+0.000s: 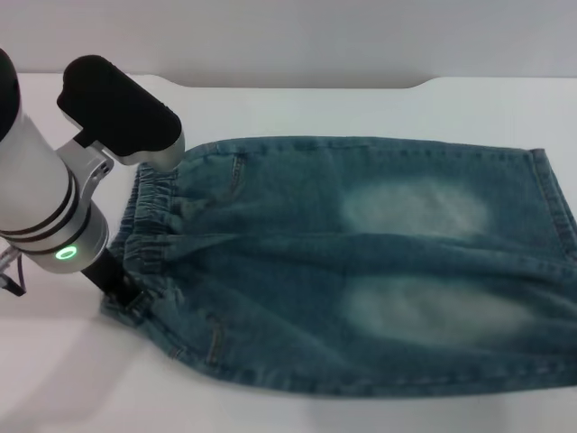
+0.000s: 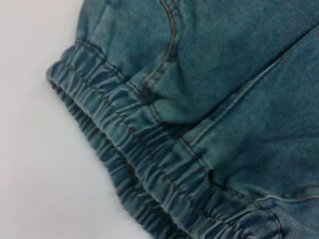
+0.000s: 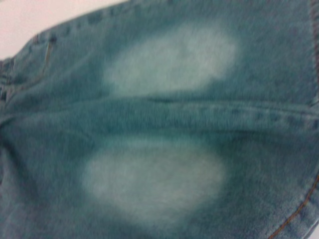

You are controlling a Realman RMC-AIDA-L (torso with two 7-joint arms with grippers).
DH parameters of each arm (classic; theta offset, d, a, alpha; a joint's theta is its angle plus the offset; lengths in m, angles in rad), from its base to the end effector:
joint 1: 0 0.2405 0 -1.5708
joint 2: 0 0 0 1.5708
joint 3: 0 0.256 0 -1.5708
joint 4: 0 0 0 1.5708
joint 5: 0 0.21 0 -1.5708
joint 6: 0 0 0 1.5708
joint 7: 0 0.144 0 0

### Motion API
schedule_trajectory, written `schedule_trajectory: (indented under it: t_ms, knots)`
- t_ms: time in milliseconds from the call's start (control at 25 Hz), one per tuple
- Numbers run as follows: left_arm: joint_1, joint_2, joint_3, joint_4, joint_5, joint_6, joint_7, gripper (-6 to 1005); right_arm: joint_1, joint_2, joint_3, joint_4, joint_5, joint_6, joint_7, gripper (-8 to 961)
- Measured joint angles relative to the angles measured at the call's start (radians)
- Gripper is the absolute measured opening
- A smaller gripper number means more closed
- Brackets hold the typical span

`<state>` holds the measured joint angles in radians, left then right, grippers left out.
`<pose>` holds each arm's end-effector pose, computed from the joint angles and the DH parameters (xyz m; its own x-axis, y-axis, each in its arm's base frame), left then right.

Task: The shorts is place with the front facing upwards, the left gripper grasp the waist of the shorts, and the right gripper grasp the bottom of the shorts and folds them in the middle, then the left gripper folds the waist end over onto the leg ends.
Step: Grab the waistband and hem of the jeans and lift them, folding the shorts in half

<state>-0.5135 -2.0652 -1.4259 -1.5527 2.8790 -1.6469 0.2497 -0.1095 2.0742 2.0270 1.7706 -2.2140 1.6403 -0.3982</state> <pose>-0.1855 0.3217 -0.0059 0.5955 0.7187 -0.3589 0.3930 -0.6503 -0.6501 0.2838 0.2122 0.0873 0.2373 -0.9171 -0.3204 -0.9431 -0.1384 -0.3025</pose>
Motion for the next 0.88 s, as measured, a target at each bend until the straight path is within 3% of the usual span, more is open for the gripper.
schedule_trajectory:
  t_ms: [720,800,880]
  knots:
    - [0.025,0.002,-0.045,-0.016,0.0,0.1,-0.006,43,0.067,-0.001,0.122,0.124,0.002,0.002,-0.038,57]
    - [0.064,0.003,-0.073,-0.075,0.0,0.181,-0.005,43,0.074,0.001,0.132,0.134,0.004,-0.019,-0.051,56]
    - [0.064,0.003,-0.073,-0.075,0.0,0.181,-0.005,43,0.078,0.002,0.135,0.139,0.014,-0.046,-0.06,56]
